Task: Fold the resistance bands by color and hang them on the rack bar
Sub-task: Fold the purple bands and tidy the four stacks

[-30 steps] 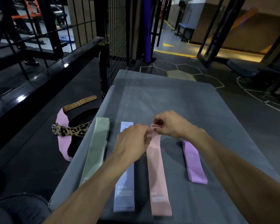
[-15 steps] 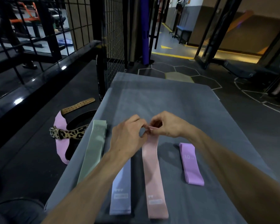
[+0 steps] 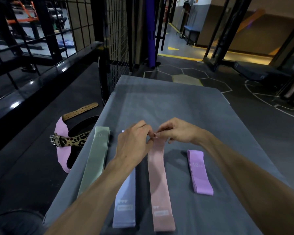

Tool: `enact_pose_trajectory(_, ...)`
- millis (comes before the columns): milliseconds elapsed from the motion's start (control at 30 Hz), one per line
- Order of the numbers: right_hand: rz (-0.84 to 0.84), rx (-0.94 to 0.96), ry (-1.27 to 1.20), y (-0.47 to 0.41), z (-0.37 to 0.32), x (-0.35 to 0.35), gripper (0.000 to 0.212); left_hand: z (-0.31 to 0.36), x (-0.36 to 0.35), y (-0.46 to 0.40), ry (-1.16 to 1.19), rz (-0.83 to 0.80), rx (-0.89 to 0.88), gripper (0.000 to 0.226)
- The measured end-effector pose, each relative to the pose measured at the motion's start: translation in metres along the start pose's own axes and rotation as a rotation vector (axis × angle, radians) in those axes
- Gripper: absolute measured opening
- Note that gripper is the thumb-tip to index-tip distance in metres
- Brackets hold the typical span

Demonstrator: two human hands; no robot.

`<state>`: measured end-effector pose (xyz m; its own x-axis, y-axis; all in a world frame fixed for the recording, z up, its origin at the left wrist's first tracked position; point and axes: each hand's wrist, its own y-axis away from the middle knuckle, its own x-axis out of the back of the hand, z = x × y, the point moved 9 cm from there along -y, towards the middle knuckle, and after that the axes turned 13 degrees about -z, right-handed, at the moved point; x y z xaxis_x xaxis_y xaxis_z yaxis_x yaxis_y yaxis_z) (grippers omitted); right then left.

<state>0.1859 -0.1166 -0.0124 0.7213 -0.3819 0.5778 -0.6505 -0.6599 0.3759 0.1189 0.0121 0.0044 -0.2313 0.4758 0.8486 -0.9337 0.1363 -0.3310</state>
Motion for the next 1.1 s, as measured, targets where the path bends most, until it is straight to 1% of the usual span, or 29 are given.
enact_pose_trajectory(133, 0.064, 0.018, 0.099, 0.001, -0.005, 0.005, 0.015, 0.004, 0.001, 0.0, -0.005, 0.006, -0.01, 0.016)
enact_pose_trajectory(300, 0.087, 0.018, 0.148, 0.001, -0.011, 0.007, 0.014, 0.002, 0.0, -0.004, 0.017, -0.042, 0.021, 0.011)
enact_pose_trajectory(433, 0.074, 0.019, 0.146, 0.001, -0.01, 0.006, 0.018, -0.003, 0.0, -0.005, 0.028, -0.06, 0.061, 0.011)
enact_pose_trajectory(533, 0.044, 0.041, 0.133, 0.004, -0.012, 0.0, 0.015, -0.006, -0.001, -0.006, 0.038, -0.058, 0.086, 0.013)
enact_pose_trajectory(600, 0.023, 0.063, 0.18, 0.006, -0.015, -0.003, 0.018, -0.007, -0.001, -0.006, 0.059, -0.058, 0.101, 0.016)
enact_pose_trajectory(733, 0.133, 0.104, 0.386, 0.01, -0.023, 0.001, 0.015, -0.009, -0.005, -0.006, 0.114, -0.058, 0.11, 0.017)
enact_pose_trajectory(833, 0.196, 0.139, 0.451, 0.014, -0.031, 0.006, 0.015, -0.011, -0.009, -0.007, 0.198, -0.056, 0.117, 0.025)
enact_pose_trajectory(900, 0.208, 0.142, 0.462, 0.018, -0.034, 0.01, 0.018, -0.014, -0.014, -0.009, 0.199, -0.105, 0.148, 0.03)
enact_pose_trajectory(933, 0.21, 0.141, 0.465, 0.019, -0.036, 0.011, 0.017, -0.014, -0.018, -0.01, 0.164, -0.148, 0.167, 0.028)
enact_pose_trajectory(1033, 0.22, 0.151, 0.483, 0.024, -0.041, 0.015, 0.015, -0.015, -0.034, -0.012, 0.098, -0.272, 0.207, 0.009)
enact_pose_trajectory(1100, 0.225, 0.153, 0.496, 0.025, -0.042, 0.015, 0.014, -0.013, -0.04, -0.01, 0.107, -0.314, 0.195, 0.012)
